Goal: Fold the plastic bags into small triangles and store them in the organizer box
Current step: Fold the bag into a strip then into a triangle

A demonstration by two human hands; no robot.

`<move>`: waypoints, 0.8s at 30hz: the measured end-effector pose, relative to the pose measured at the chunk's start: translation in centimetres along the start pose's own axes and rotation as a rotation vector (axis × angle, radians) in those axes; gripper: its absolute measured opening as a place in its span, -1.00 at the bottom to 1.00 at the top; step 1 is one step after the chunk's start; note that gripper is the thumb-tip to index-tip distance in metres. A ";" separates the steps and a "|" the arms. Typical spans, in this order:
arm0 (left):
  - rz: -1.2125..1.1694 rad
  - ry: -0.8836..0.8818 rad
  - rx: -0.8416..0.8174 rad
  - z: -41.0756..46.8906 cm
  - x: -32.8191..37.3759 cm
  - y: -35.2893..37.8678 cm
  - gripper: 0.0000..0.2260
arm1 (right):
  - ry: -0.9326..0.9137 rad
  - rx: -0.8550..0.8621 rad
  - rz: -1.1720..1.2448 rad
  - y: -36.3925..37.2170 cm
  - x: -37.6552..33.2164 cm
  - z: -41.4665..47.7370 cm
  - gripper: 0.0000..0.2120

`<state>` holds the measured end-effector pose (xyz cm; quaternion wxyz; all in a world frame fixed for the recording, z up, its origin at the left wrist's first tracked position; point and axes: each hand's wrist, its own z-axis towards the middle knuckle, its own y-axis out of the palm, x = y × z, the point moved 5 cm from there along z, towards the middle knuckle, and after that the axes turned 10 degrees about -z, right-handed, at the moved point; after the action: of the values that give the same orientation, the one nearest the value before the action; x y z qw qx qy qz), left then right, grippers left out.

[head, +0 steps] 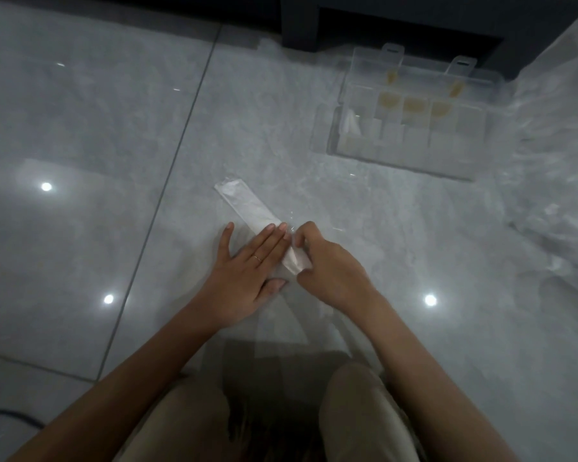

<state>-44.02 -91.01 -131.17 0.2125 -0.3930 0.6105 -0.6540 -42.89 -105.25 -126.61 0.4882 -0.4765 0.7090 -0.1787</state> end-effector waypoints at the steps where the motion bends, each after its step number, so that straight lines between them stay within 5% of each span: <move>1: -0.005 0.005 0.007 0.0 0.0 -0.1 -0.46 | -0.040 -0.075 0.030 -0.1 0.5 0.3 -0.65; 4: 0.008 0.013 0.007 0.0 0.0 -0.1 -0.46 | -0.138 -0.283 0.124 -0.2 1.6 0.6 -0.64; 8: 0.020 0.012 0.012 0.0 0.0 -0.2 -0.46 | -0.236 -0.319 0.240 -0.8 2.1 0.4 -0.71; 13: 0.022 0.013 0.021 0.0 0.0 -0.2 -0.45 | -0.076 -0.442 0.356 -0.9 3.7 0.0 -0.63; 17: 0.016 0.007 0.009 0.0 0.0 -0.2 -0.45 | 0.017 -0.446 0.442 -0.8 4.9 0.1 -0.48; 24: 0.005 0.000 -0.006 0.0 0.0 -0.3 -0.45 | -0.116 -0.382 0.323 -1.4 4.5 0.8 -0.56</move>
<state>-43.94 -91.00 -130.86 0.2131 -0.3922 0.6136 -0.6514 -41.82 -109.57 -128.27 0.4512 -0.4501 0.7678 0.0665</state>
